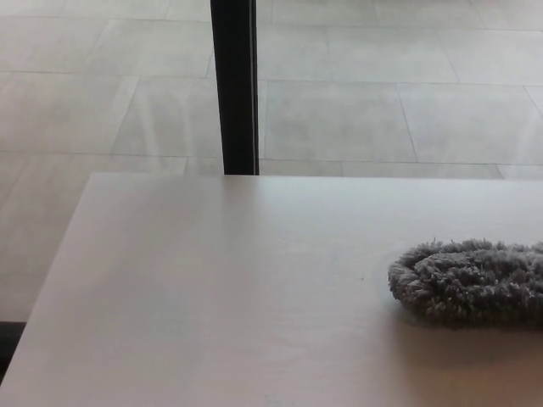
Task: The robot uses its right hand to pick up the duster kept in the middle of the desk and use it to wipe the desk by swiping its surface twice
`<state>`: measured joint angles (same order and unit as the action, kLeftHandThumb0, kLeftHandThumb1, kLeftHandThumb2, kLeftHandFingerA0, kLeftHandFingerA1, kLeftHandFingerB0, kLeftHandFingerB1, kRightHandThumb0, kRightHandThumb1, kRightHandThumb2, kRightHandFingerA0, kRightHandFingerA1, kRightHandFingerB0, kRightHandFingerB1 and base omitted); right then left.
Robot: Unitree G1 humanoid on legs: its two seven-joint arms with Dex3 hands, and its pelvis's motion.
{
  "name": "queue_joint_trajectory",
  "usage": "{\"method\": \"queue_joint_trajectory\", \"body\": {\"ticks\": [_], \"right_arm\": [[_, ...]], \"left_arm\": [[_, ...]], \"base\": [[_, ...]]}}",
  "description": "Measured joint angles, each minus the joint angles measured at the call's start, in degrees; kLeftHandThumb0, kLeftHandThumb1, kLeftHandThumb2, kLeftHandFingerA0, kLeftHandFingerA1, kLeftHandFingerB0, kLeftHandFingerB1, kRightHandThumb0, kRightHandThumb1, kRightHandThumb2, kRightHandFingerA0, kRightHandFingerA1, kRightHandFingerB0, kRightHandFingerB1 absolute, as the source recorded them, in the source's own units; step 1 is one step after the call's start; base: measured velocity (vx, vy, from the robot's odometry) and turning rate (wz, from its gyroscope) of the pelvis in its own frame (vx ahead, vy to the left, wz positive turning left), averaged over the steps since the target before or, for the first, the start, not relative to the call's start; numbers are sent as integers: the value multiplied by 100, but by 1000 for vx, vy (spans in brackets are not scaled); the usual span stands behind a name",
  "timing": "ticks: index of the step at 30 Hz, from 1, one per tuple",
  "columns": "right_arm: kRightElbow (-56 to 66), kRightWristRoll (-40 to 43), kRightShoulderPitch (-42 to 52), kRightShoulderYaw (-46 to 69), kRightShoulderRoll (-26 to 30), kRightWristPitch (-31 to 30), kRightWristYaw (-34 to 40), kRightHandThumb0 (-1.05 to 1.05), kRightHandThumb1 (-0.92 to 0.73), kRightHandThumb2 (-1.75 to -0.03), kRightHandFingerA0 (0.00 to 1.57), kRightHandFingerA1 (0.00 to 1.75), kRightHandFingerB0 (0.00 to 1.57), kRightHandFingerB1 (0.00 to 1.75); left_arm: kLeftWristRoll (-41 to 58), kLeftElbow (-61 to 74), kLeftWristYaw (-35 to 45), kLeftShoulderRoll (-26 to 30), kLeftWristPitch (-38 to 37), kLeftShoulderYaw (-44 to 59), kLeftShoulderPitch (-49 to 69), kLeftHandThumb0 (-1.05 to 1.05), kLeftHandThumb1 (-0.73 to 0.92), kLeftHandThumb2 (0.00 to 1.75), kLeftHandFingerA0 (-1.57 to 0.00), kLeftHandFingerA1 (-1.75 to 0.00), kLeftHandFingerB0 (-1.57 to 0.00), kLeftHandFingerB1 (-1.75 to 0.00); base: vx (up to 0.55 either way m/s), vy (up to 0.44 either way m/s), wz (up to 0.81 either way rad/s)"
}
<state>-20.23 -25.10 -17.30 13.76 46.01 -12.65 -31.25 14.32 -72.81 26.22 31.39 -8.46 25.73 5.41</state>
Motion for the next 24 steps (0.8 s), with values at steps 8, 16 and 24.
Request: {"method": "queue_joint_trajectory", "body": {"ticks": [8, 16, 24], "right_arm": [[325, 482, 870, 1368, -307, 3, -61, -39, -64, -59, 25, 82, 24, 43], [126, 944, 1098, 2571, -1076, 47, 207, -35, -76, -61, 33, 124, 7, 51], [-578, 1414, 1138, 3827, -1740, 59, 668, -36, -74, -58, 46, 139, 16, 75]], "left_arm": [[10, -2, 0, -1, 1, 0, -11, -54, 91, 67, -34, -63, -44, -46], [20, -2, 0, -14, 0, 0, -31, -59, 85, 65, -41, -60, -46, -45], [19, -11, -5, -38, 1, 0, -36, -56, 85, 65, -39, -58, -49, -45]], "base": [[0, 0, 0], [0, 0, 0], [0, 0, 0]]}}
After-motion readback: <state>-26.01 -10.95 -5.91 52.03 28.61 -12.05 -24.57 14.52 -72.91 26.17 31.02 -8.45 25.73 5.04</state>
